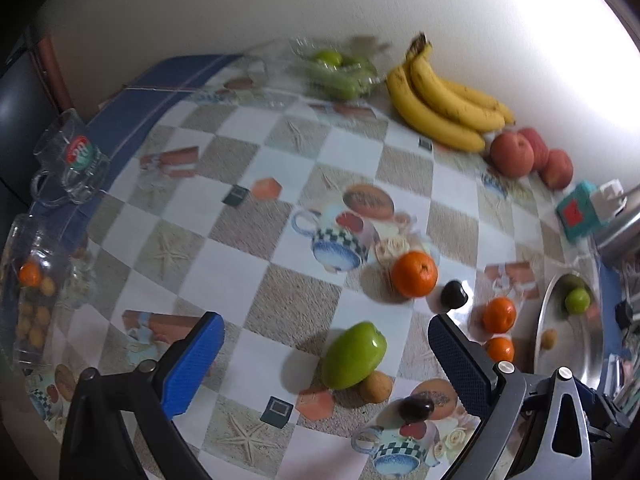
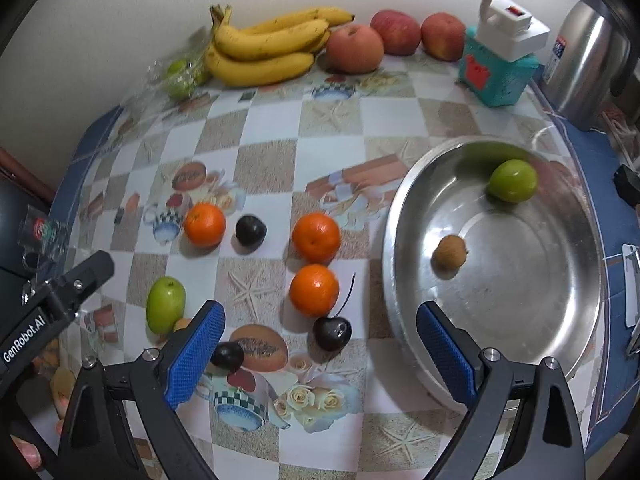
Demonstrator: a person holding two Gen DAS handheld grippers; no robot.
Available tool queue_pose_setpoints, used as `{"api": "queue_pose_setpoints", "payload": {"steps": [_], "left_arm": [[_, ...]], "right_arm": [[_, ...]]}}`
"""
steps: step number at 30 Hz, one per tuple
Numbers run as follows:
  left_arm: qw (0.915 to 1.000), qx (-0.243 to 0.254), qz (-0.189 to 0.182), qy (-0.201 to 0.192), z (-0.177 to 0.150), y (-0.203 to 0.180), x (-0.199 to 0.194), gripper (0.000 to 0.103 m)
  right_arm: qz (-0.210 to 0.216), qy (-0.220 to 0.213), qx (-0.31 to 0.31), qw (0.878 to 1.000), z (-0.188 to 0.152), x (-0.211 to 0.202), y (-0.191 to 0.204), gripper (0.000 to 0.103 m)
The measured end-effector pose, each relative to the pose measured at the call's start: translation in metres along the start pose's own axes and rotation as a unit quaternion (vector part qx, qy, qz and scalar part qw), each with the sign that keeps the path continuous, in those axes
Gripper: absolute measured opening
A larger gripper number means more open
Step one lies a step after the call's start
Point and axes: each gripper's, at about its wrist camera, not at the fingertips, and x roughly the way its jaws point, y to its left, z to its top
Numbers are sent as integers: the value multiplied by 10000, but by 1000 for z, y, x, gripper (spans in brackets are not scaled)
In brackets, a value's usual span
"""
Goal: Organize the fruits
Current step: 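Move the left tool to the green oval fruit while the right tool approaches a black cherry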
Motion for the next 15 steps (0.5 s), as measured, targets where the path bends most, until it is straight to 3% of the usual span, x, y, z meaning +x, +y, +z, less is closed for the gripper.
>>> {"api": "queue_pose_setpoints", "payload": {"steps": [6,12,14,15], "left_arm": [[9993,184,-23,332,-2,-9,19,103],[9977,295,-58,611,-4,-15,36,103],[9971,335,-58,686,-5,-18,41,102],[9968,342,-66,720,-6,-19,43,102]], "right_arm": [[10,262,2,9997,-4,14,-2,97],[239,239,63,9994,-5,15,-4,97],[247,254,40,9994,-5,16,-3,94],[235,279,15,9993,-5,17,-3,87]]}}
